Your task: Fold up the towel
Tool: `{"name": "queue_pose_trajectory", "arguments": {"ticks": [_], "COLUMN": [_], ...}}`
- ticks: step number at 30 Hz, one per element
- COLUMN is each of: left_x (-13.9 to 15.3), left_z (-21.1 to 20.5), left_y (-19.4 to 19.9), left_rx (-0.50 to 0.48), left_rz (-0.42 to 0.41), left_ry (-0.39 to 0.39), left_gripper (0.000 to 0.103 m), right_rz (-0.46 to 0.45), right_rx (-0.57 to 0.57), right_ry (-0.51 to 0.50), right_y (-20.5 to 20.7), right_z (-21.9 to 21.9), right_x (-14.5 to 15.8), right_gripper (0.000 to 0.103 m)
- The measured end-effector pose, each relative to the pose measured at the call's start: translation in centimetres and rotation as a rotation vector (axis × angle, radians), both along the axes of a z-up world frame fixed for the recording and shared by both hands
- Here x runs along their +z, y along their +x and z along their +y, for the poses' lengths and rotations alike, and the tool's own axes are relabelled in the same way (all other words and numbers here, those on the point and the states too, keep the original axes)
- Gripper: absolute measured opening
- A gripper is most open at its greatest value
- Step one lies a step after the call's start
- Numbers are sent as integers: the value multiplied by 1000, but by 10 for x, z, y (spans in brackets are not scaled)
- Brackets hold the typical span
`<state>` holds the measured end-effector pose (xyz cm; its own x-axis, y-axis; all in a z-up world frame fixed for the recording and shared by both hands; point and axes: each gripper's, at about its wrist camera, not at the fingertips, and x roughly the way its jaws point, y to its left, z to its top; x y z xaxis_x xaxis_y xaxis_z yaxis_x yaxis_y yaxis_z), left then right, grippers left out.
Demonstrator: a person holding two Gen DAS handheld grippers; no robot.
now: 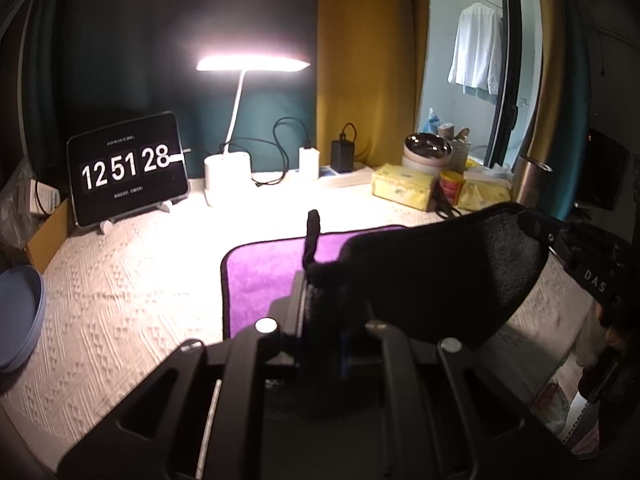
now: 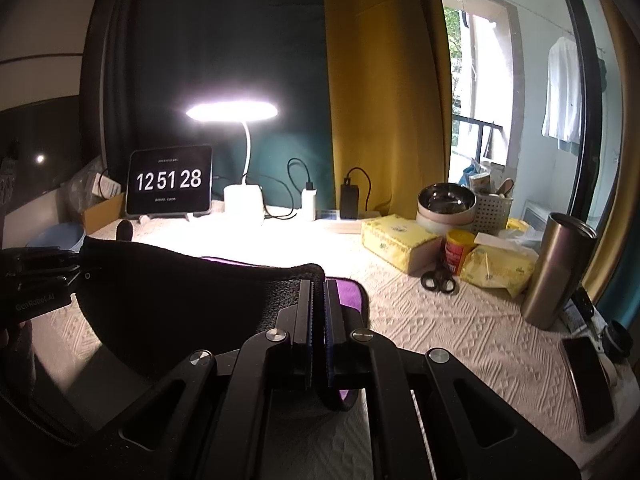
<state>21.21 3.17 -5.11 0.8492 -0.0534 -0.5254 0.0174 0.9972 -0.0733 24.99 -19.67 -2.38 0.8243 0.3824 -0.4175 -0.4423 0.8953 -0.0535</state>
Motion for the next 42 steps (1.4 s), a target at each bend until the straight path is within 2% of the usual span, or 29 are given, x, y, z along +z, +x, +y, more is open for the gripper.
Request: {"name": "queue_pose_trajectory", "arguments": {"ticks": [22, 42], "left_x": [1, -29], "left_z": [12, 24], "left_y": [62, 135], "left_rx": [11, 38], "left_rz": [-26, 48], "left_ry": [35, 65], "left_gripper": [13, 13], "right_rz": [-27, 56], "right_rx": [22, 24], "right_ry": [14, 9], "right_y": [61, 134], "right_z": [13, 31], "right_x": [2, -29], "right_gripper": [5, 5]}}
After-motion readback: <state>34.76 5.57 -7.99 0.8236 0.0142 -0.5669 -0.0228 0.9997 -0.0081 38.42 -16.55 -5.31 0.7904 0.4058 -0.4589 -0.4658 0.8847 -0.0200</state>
